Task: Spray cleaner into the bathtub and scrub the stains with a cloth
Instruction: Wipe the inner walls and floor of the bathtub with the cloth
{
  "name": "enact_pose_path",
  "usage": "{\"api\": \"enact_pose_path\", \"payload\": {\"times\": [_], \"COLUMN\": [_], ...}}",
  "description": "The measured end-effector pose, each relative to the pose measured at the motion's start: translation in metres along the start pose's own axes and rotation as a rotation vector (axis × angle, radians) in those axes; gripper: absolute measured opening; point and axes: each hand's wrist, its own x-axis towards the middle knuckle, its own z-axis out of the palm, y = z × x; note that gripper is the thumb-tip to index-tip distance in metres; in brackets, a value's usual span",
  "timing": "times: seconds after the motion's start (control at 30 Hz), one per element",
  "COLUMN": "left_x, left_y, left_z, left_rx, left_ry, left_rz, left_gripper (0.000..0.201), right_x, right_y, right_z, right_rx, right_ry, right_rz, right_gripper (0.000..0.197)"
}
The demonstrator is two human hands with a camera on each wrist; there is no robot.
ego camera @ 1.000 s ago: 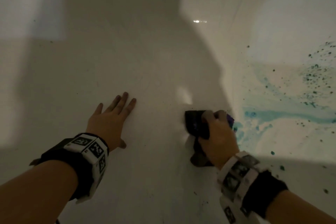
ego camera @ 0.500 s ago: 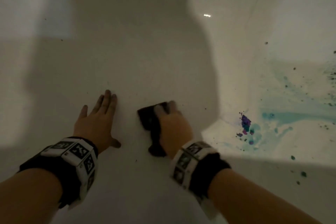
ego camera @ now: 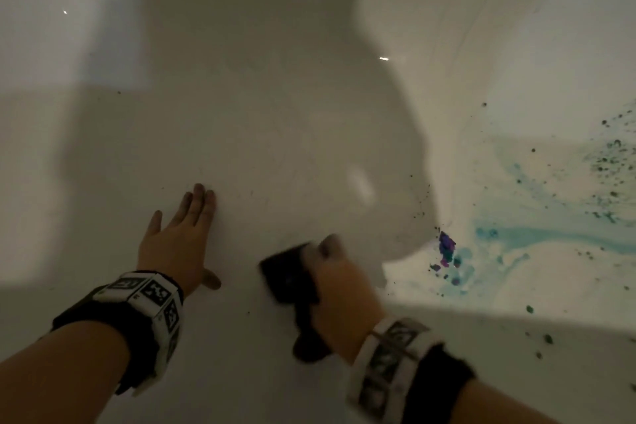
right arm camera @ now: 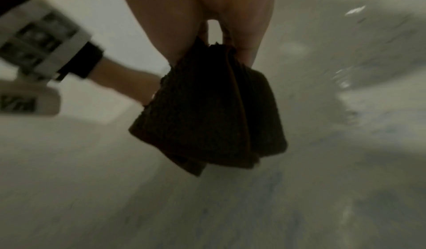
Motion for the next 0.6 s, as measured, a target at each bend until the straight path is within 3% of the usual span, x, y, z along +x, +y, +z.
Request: {"api": "enact_pose_path", "payload": {"times": [0.07, 0.1, 0.3, 0.43, 0.53, 0.6], "left_x": [0.001, 0.001, 0.004, 0.001, -0.004, -0.019], "left_y": [-0.001, -0.002, -0.007, 0.000, 0.018, 0.033], "left_z": [0.002, 0.003, 0.005, -0.003, -0.020, -0.027], "left_rx": [-0.003, -0.009, -0.035, 0.088, 0.267, 0.318], "left_ry": [0.020, 0.025, 0.026, -0.007, -0.082, -0.194], "left_rz": [0.005, 0.009, 0.019, -0.028, -0.040, 0.055], "left_gripper": [0.134, 0.134, 0.132, 0.133, 0.126, 0.124], "right_x": [0.010, 0.018, 0.026, 0.009, -0.020, -0.050], "right_y": [-0.011, -0.007, 0.064, 0.122, 0.125, 0.102], "right_z": [0.013, 0.014, -0.041, -0.088, -0.094, -0.085], "right_rx": [-0.099, -0.123, -0.063, -0.148, -0.136, -0.018], "right_ry": [-0.213, -0.217, 0.265, 0.411, 0.365, 0.159], "right_rz": [-0.027, -0.020, 0.200, 0.384, 0.259, 0.071], "right_gripper": [0.058, 0.060, 0.053, 0.047, 0.027, 0.028]}}
